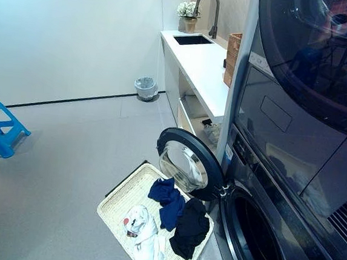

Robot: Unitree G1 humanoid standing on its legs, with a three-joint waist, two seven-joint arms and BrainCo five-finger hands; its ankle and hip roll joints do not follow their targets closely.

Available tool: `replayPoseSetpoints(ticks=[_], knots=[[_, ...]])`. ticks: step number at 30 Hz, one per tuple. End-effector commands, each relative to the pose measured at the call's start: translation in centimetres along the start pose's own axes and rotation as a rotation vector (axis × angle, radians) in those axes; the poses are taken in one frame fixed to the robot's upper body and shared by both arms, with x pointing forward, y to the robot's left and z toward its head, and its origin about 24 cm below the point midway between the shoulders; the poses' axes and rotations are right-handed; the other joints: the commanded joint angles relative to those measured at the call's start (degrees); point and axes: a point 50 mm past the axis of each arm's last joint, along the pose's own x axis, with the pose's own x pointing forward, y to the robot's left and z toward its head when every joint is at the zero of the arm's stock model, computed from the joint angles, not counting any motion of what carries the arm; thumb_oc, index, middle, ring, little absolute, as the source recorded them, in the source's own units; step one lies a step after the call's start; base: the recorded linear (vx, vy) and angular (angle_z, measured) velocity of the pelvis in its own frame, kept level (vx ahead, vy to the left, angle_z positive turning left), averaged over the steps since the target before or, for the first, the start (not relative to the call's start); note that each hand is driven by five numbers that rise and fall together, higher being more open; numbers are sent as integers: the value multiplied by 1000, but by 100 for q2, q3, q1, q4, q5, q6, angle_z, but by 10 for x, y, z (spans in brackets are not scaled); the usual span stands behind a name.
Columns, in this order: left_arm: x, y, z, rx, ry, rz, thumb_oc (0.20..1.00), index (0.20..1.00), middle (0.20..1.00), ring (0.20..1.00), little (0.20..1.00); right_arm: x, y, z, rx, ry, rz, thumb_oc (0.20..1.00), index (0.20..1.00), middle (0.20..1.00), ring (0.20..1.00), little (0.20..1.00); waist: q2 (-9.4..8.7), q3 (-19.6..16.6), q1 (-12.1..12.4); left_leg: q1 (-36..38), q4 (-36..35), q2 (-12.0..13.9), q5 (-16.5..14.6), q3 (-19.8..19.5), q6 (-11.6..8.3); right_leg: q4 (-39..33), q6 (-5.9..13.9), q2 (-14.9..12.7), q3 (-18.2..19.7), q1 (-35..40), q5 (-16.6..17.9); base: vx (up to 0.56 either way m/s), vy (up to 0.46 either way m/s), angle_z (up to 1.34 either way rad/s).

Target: Put the clothes into the washing machine.

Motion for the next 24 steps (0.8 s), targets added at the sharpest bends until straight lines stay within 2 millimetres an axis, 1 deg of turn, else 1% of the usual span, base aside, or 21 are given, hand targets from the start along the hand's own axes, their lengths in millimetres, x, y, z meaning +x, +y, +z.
replayPoseSetpoints(ticks=[1, 3, 4, 5, 6, 7, 8, 10, 12, 13, 14, 15, 16, 17, 18, 19, 20, 21, 22, 23, 24], knots=[[5, 17, 55, -33, -199, 88, 1000, 1000, 1000, 1000, 1000, -2, 4, 45, 8, -125, 28, 1000, 1000, 1000, 1000, 1000, -226, 349, 152, 194, 40, -131, -521, 197, 68, 193, 446, -441, 73, -367, 88, 0, 0, 0], [4, 23, 77, -79, -295, 136, 1000, 1000, 1000, 1000, 1000, -4, 2, 63, 19, -191, 32, 1000, 1000, 1000, 1000, 1000, -182, 532, 146, -1, 40, -116, -449, 181, 85, 266, 429, -454, 107, -611, 110, -89, 29, -1], [3, 25, 94, -101, -364, 173, 1000, 1000, 1000, 1000, 1000, -6, 3, 77, 19, -239, 36, 1000, 1000, 1000, 1000, 1000, -158, 688, 142, -151, 40, -116, -398, 154, 96, 307, 411, -445, 133, -793, 129, -202, 33, -3], [1, 28, 106, -122, -411, 193, 1000, 1000, 1000, 1000, 1000, -8, 4, 87, 20, -275, 38, 1000, 1000, 1000, 1000, 1000, -141, 817, 133, -268, 40, -123, -362, 124, 108, 332, 394, -435, 162, -929, 147, -278, 24, -2], [-2, 32, 127, -153, -492, 225, 1000, 1000, 1000, 1000, 1000, -12, 6, 102, 24, -332, 42, 1000, 1000, 1000, 1000, 1000, -119, 1001, 131, -457, 40, -135, -309, 86, 121, 364, 367, -415, 196, -1144, 182, -246, 14, 0], [-4, 33, 136, -163, -523, 236, 1000, 1000, 1000, 1000, 1000, -13, 7, 108, 24, -355, 44, 1000, 1000, 1000, 1000, 1000, -113, 1077, 126, -543, 40, -145, -291, 72, 129, 368, 354, -398, 214, -1237, 199, -344, 11, 1], [-13, 39, 170, -208, -654, 295, 1000, 1000, 1000, 1000, 1000, -21, 12, 134, 18, -448, 53, 1000, 1000, 1000, 1000, 1000, -104, 1353, 116, -862, 40, -184, -215, 40, 149, 378, 313, -344, 278, -1569, 284, -285, 4, 2], [-24, 47, 194, -231, -757, 358, 1000, 1000, 1000, 1000, 1000, -28, 15, 152, 13, -516, 58, 1000, 1000, 1000, 1000, 1000, -103, 1536, 114, -1101, 40, -221, -158, -4, 154, 402, 291, -307, 304, -1805, 332, -220, 6, -1], [-44, 58, 225, -275, -916, 463, 1000, 1000, 1000, 1000, 1000, -36, 17, 169, 36, -599, 69, 1000, 1000, 1000, 1000, 1000, -110, 1765, 127, -1385, 40, -291, -94, -124, 174, 471, 288, -279, 328, -2084, 355, -124, 10, 4], [-47, 60, 231, -282, -934, 472, 1000, 1000, 1000, 1000, 1000, -37, 17, 172, 40, -613, 70, 1000, 1000, 1000, 1000, 1000, -113, 1806, 127, -1432, 40, -303, -86, -141, 178, 493, 289, -278, 330, -2140, 356, -131, 19, 7], [-60, 64, 249, -295, -1021, 516, 1000, 1000, 1000, 1000, 1000, -43, 16, 184, 59, -659, 72, 1000, 1000, 1000, 1000, 1000, -128, 1947, 129, -1596, 40, -331, -46, -181, 193, 591, 296, -285, 327, -2346, 362, -97, 13, 5], [-60, 64, 249, -295, -1021, 516, 1000, 1000, 1000, 1000, 1000, -43, 16, 184, 59, -659, 72, 1000, 1000, 1000, 1000, 1000, -128, 1947, 129, -1596, 40, -331, -46, -181, 193, 591, 296, -285, 327, -2346, 362, -119, 22, 3], [-68, 65, 261, -297, -1074, 549, 1000, 1000, 1000, 1000, 1000, -47, 16, 191, 69, -686, 71, 1000, 1000, 1000, 1000, 1000, -135, 2028, 129, -1697, 40, -344, -25, -197, 195, 645, 295, -284, 332, -2470, 369, -102, 28, 2], [-85, 63, 283, -281, -1184, 621, 1000, 1000, 1000, 1000, 1000, -54, 13, 203, 82, -738, 66, 1000, 1000, 1000, 1000, 1000, -153, 2192, 138, -1879, 40, -374, 19, -238, 204, 771, 307, -293, 342, -2734, 398, -116, 34, 2], [-92, 62, 290, -268, -1224, 647, 1000, 1000, 1000, 1000, 1000, -57, 12, 208, 87, -753, 66, 1000, 1000, 1000, 1000, 1000, -161, 2241, 141, -1919, 40, -383, 29, -241, 203, 779, 315, -301, 344, -2786, 420, -110, 34, 0], [-107, 64, 306, -261, -1306, 695, 1000, 1000, 1000, 1000, 1000, -64, 9, 219, 86, -792, 65, 1000, 1000, 1000, 1000, 1000, -185, 2363, 142, -2015, 48, -401, 57, -222, 201, 768, 333, -311, 351, -2887, 482, -53, 18, 1], [-110, 64, 308, -253, -1322, 708, 1000, 1000, 1000, 1000, 1000, -65, 8, 221, 86, -799, 65, 1000, 1000, 1000, 1000, 1000, -193, 2378, 143, -2032, 53, -405, 60, -215, 202, 766, 337, -314, 355, -2906, 493, -51, 10, 2], [-117, 65, 314, -223, -1361, 737, 1000, 1000, 1000, 1000, 1000, -68, 8, 226, 85, -816, 68, 1000, 1000, 1000, 1000, 1000, -209, 2426, 139, -2067, 63, -405, 64, -206, 201, 767, 345, -319, 360, -2949, 512, 0, 0, 0], [-132, 63, 327, -137, -1443, 806, 1000, 1000, 1000, 1000, 1000, -74, 8, 234, 87, -850, 72, 1000, 1000, 1000, 1000, 1000, -250, 2446, 136, -2212, 85, -398, 88, -171, 192, 793, 360, -332, 370, -3111, 553, 0, 0, 0], [-135, 63, 330, -117, -1464, 822, 1000, 1000, 1000, 1000, 1000, -76, 8, 236, 88, -859, 74, 1000, 1000, 1000, 1000, 1000, -260, 2446, 139, -2260, 94, -395, 97, -164, 188, 807, 362, -337, 373, -3160, 560, 0, 0, 0], [-147, 60, 339, -24, -1536, 884, 1000, 1000, 1000, 1000, 1000, -81, 8, 243, 89, -891, 75, 1000, 1000, 1000, 1000, 1000, -290, 2446, 140, -2430, 136, -394, 127, -143, 174, 871, 375, -349, 367, -3342, 580, 0, 0, 0]])
